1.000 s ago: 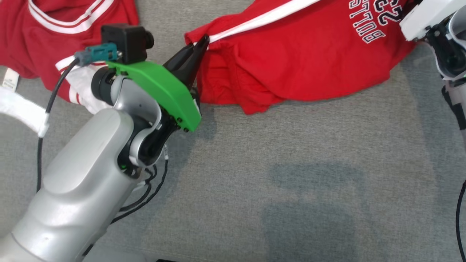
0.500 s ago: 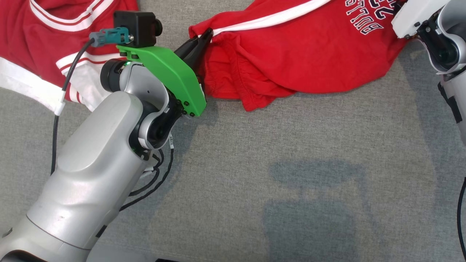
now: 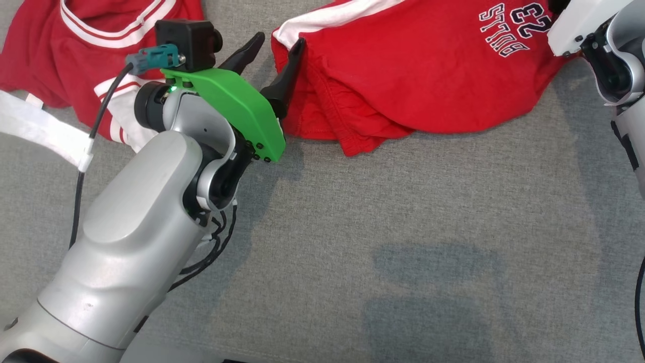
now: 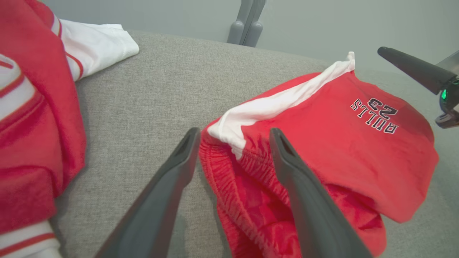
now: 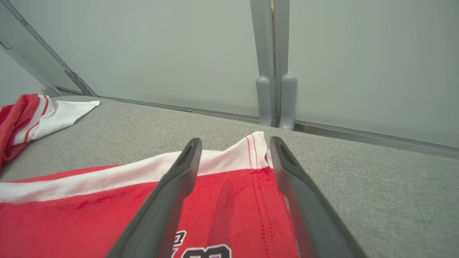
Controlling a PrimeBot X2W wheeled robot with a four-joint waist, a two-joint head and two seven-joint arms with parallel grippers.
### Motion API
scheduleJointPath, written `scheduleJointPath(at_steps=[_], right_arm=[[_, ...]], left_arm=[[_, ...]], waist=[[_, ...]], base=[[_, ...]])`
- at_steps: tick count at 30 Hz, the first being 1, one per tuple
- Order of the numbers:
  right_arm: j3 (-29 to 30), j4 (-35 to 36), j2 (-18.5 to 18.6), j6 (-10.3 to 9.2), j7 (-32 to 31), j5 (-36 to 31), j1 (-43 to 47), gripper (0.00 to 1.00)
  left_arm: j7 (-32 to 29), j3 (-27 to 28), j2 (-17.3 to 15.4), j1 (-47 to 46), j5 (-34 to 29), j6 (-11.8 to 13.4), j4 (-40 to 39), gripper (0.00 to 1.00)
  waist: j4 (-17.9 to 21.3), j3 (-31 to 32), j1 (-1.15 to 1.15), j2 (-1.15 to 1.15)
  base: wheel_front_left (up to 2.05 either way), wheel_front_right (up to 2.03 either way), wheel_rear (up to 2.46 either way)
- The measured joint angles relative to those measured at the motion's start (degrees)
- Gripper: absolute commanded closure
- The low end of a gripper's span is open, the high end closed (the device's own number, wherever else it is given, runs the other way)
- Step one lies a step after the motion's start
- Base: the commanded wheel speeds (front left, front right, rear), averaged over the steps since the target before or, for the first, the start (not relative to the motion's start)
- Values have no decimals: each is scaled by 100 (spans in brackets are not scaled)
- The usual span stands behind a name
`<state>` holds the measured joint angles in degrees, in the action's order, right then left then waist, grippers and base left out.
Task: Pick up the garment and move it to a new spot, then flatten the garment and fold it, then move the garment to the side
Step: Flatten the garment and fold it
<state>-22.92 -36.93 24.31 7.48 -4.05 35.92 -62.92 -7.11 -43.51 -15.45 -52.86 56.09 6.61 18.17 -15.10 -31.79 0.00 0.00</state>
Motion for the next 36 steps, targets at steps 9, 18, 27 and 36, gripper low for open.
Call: scheduleJointPath(at_steps=[9,18,27,36], right_arm=[[-303,32,221,1,33,-126,168,0],[-360,-8,525,1,-1094,-354,293,0],[131,-292,412,2,-1631,-737,422,0],[601,-274,172,-1,-1967,-768,571,100]], left_arm=[[790,-48,-392,580,-567,350,-744,0],[1749,-210,-836,1575,-1256,806,-1688,0],[2159,-319,-499,1846,-1570,621,-1438,0],[2215,110,-148,2079,-2090,372,-1304,0]], waist=[[82,271,0,0],[123,548,0,0],[-181,339,0,0],[-431,293,0,0]], base=[[0,0,0],[0,0,0],[0,0,0],[0,0,0]])
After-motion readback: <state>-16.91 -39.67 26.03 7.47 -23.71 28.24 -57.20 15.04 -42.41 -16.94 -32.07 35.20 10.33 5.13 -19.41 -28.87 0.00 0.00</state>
